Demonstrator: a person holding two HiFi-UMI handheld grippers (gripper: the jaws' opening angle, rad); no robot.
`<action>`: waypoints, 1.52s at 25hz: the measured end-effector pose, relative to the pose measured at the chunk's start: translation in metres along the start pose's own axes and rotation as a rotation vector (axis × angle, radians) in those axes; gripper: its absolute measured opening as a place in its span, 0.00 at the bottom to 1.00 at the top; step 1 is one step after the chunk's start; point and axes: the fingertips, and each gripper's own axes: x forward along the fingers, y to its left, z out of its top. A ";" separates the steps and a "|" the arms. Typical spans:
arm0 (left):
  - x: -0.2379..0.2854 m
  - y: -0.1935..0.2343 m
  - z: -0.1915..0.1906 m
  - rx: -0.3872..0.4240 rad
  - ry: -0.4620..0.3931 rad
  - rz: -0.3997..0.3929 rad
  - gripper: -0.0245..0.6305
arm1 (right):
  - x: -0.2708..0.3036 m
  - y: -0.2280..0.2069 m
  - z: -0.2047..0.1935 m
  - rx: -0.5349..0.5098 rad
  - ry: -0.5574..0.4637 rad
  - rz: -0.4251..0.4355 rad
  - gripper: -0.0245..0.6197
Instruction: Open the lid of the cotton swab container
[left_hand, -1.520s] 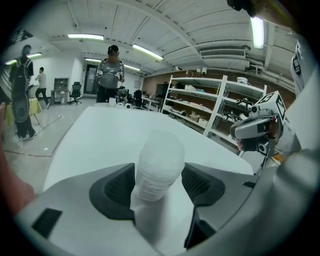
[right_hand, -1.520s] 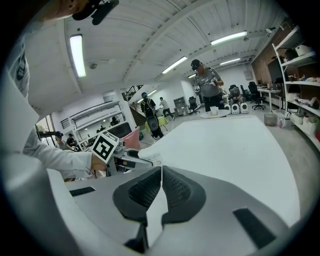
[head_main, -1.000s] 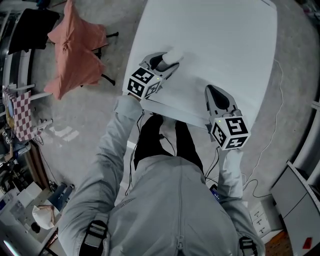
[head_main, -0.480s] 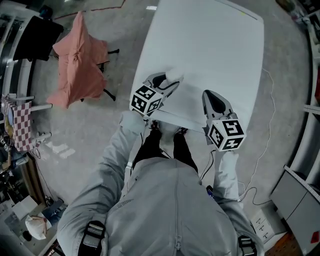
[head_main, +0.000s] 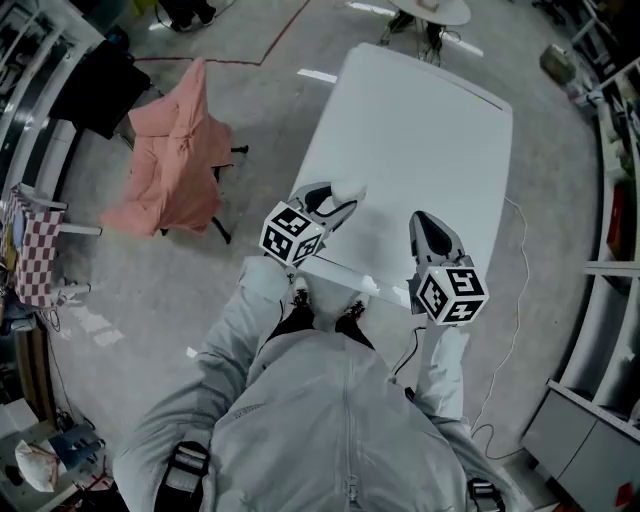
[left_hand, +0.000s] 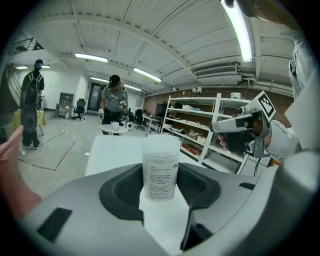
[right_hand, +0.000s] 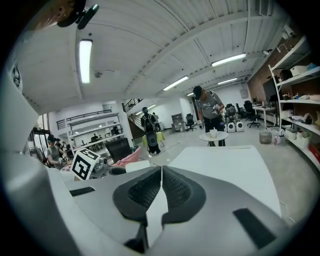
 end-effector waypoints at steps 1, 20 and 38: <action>-0.008 0.003 0.011 0.008 -0.018 0.014 0.36 | 0.001 0.004 0.009 -0.012 -0.009 0.000 0.09; -0.145 0.024 0.143 0.166 -0.255 0.168 0.36 | 0.009 0.096 0.128 -0.209 -0.230 0.158 0.09; -0.187 0.034 0.116 0.192 -0.209 -0.006 0.36 | 0.051 0.192 0.120 -0.258 -0.188 0.553 0.10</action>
